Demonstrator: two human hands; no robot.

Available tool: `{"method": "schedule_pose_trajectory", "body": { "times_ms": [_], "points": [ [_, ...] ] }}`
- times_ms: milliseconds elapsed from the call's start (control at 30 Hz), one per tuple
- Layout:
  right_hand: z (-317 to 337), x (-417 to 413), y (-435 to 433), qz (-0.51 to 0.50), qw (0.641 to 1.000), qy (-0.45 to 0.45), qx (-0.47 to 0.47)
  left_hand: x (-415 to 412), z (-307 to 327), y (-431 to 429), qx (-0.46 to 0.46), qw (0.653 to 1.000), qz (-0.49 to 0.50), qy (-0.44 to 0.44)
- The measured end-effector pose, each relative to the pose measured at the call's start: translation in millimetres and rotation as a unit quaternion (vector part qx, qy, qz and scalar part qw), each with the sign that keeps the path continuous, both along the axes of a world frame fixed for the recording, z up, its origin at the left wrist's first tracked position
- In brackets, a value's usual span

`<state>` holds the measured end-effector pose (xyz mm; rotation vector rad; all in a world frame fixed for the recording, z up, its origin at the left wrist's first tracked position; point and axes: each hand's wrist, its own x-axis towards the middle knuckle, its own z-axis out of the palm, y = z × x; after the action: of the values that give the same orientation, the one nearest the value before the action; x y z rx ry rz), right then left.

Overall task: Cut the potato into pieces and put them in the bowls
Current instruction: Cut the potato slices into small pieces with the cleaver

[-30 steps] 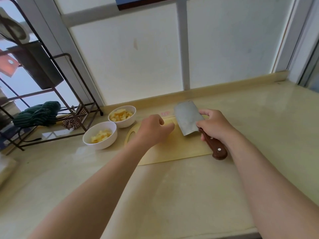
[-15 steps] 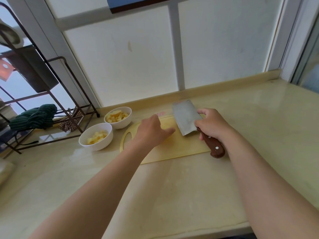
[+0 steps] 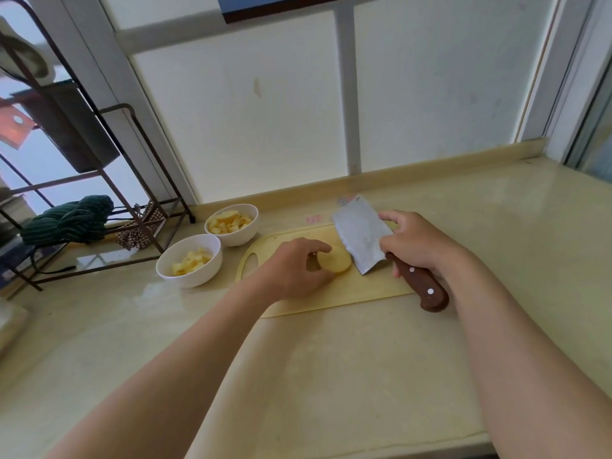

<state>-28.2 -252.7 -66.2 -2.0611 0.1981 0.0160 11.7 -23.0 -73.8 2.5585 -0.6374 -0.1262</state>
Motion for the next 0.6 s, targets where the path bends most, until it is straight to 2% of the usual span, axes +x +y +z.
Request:
{"method": "schedule_pose_trajectory", "body": {
  "times_ms": [167,433,600],
  "points": [
    [10,-10,3,0.015,0.999,-0.004,-0.045,4,-9,-2,0.041,0.994,-0.066,-0.071],
    [24,-20,8,0.039,0.992,0.017,-0.119,10,-14,-13,-0.015,0.948,-0.253,-0.191],
    [27,-22,11,0.048,0.991,0.067,-0.108,16,-25,-10,-0.08,0.93,-0.287,-0.214]
  ]
}}
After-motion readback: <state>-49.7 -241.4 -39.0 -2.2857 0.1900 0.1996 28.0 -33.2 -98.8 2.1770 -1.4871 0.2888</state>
